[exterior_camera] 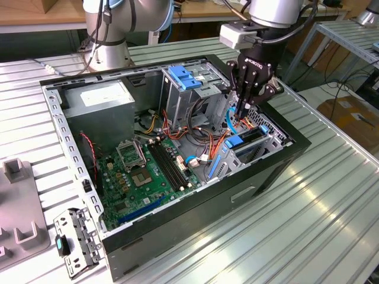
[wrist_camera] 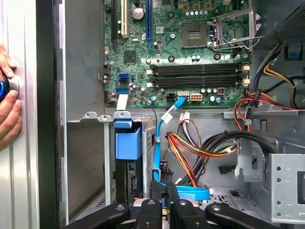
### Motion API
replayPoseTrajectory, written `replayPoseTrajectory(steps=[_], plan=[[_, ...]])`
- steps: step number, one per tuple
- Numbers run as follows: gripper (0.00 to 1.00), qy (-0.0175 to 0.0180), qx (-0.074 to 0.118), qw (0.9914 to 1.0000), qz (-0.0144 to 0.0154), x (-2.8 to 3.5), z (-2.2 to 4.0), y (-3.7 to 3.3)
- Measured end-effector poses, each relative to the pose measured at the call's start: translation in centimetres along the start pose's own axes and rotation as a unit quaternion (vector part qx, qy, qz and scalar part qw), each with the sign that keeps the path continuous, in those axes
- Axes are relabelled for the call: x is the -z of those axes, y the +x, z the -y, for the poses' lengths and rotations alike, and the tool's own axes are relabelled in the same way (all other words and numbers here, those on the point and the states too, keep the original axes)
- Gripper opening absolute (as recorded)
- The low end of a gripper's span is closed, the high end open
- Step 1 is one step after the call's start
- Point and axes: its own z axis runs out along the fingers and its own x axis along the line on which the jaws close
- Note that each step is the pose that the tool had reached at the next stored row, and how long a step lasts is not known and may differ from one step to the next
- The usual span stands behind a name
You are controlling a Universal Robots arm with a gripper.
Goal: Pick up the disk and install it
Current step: 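Insert the second disk wire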
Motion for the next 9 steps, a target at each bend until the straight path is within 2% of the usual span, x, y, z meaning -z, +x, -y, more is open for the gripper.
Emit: replayPoseTrajectory(steps=[1, 2, 3, 9], plan=[[0.16, 0.0013, 0.000, 0.99999, 0.0035, -0.05, -0.02, 0.17], [0.16, 0.0046, -0.001, 0.99996, 0.0078, -0.09, -0.08, 0.35], [0.16, 0.0079, -0.001, 0.99992, 0.0096, -0.12, -0.19, 0.44], [0.16, 0.0197, -0.002, 0.99973, 0.0121, -0.40, -1.02, 0.83]])
